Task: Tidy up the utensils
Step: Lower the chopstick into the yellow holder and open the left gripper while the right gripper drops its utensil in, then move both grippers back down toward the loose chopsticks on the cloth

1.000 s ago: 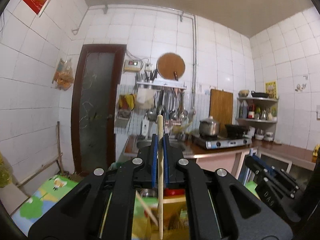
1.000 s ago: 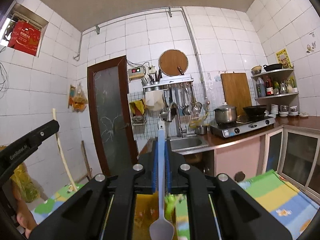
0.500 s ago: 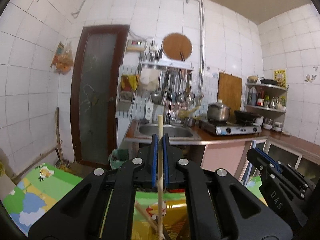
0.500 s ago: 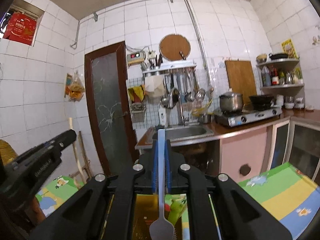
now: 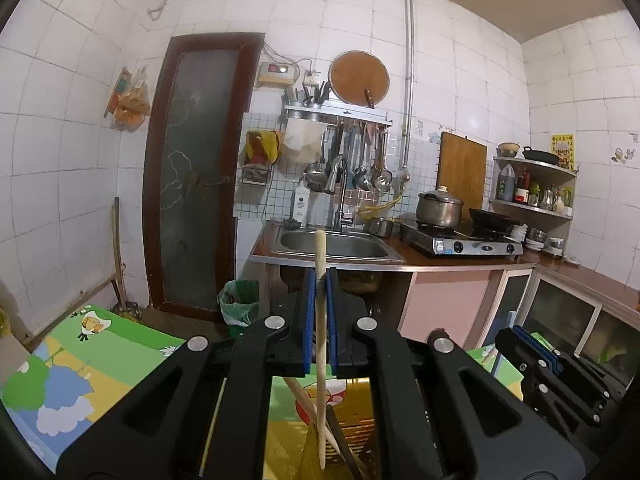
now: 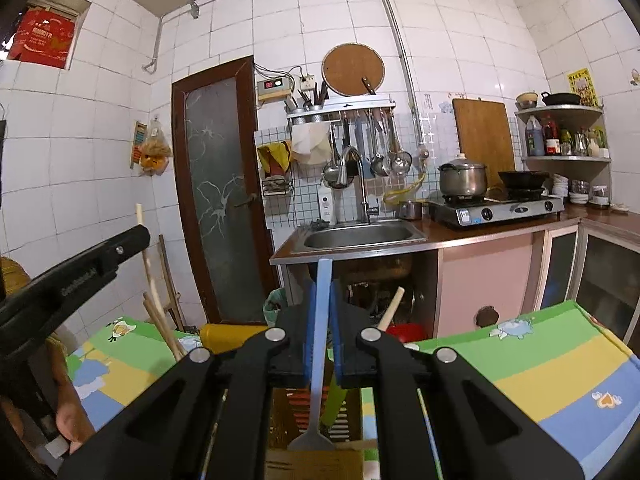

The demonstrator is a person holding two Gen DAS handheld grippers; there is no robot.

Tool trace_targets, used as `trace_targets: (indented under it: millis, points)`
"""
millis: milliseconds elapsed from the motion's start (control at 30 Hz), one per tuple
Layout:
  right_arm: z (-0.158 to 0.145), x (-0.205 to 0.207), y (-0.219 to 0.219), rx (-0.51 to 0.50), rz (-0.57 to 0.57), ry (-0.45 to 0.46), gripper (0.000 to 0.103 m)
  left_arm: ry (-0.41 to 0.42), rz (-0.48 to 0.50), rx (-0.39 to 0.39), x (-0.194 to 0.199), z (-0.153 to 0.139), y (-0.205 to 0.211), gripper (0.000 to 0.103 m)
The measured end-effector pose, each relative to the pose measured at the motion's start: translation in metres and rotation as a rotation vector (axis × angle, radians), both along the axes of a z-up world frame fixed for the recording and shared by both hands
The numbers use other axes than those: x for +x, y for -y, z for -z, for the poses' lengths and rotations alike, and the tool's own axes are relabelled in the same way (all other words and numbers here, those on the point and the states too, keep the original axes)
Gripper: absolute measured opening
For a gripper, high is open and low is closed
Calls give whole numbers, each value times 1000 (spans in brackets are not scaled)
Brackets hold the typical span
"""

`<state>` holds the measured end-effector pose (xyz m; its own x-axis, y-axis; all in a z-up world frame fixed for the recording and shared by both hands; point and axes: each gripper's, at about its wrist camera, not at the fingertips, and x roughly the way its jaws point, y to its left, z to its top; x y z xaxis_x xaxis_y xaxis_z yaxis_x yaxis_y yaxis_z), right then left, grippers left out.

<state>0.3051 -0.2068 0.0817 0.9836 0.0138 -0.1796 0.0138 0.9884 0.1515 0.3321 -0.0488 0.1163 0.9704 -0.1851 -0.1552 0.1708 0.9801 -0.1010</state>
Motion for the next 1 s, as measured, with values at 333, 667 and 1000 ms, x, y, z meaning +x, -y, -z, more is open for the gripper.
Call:
trace_targets:
  millis: [333,667,1000]
  points:
    - [-1,1,0,-69,1,-170,9,-140,-26,38,-2,7,-3,57]
    - [-37,-55,10,-55,-5,-128,69,-181,-88,15,-71,-13,-47,94]
    - [-27,-121,0,-104,-37,-171,76,-221,-115,22,-146,12,-83,98]
